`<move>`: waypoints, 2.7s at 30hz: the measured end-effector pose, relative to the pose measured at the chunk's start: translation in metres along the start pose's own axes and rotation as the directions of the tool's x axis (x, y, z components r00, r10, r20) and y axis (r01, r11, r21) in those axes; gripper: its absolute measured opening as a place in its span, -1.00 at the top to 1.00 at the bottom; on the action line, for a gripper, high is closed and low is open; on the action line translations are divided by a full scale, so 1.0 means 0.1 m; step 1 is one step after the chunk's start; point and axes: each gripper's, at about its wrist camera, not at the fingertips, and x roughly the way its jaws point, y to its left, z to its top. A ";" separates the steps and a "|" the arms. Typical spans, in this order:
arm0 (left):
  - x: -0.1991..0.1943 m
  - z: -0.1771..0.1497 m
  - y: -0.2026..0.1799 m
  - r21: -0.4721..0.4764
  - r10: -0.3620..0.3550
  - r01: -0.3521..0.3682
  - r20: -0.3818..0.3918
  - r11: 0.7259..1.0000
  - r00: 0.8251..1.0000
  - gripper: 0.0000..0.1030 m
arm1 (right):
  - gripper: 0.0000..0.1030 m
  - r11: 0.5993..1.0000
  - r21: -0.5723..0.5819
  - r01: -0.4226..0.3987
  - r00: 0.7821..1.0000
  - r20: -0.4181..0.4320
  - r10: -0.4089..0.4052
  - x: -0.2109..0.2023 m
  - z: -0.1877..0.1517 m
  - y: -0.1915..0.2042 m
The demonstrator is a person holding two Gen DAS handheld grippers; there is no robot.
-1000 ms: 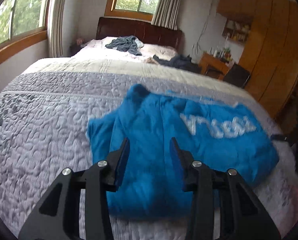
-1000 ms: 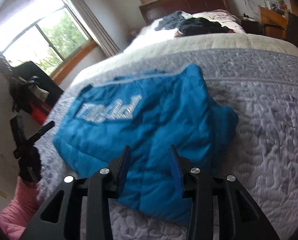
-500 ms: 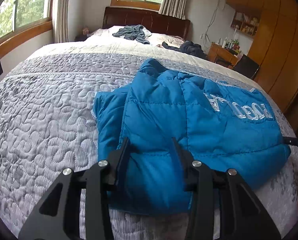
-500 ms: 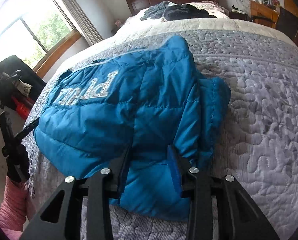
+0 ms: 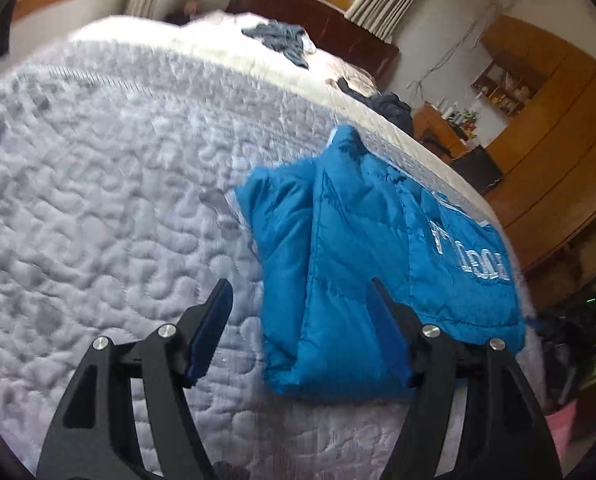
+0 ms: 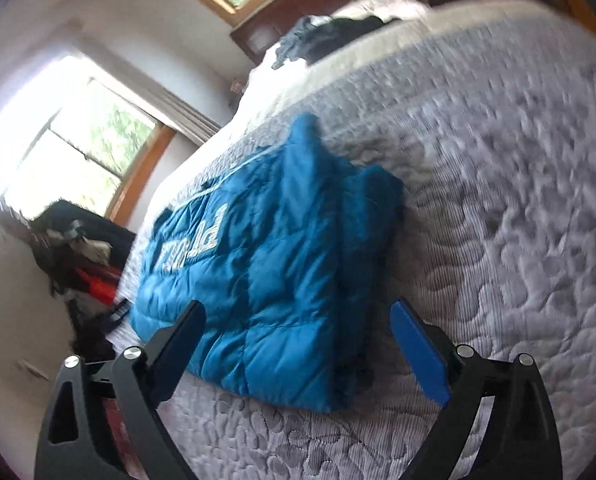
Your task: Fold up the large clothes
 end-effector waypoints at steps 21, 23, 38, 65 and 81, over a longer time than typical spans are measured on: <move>0.93 0.36 -0.18 -0.004 -0.199 0.201 -0.149 0.980 0.969 -0.39 | -0.74 0.995 0.008 -0.098 0.989 -0.109 0.098 0.98 0.39 -0.10; 0.96 0.36 -0.23 0.010 -0.181 0.184 -0.150 0.983 0.972 -0.34 | -0.57 0.997 -0.012 -0.079 0.991 -0.106 0.078 1.04 0.41 -0.03; 0.46 0.18 -0.52 0.040 -0.168 0.173 -0.109 0.984 0.980 0.61 | 0.44 0.990 -0.036 -0.139 0.989 -0.048 0.137 0.53 0.24 0.34; -0.29 -1.47 -0.06 -0.001 -0.247 0.249 -0.132 0.968 0.960 0.24 | 0.23 0.987 0.064 -0.150 0.977 -0.142 0.158 -0.06 -1.40 -0.13; -0.93 -1.32 0.00 0.056 -0.136 0.137 -0.008 0.989 0.991 0.06 | -0.45 0.993 -0.027 0.112 0.993 0.026 -0.112 -0.79 -1.25 -0.17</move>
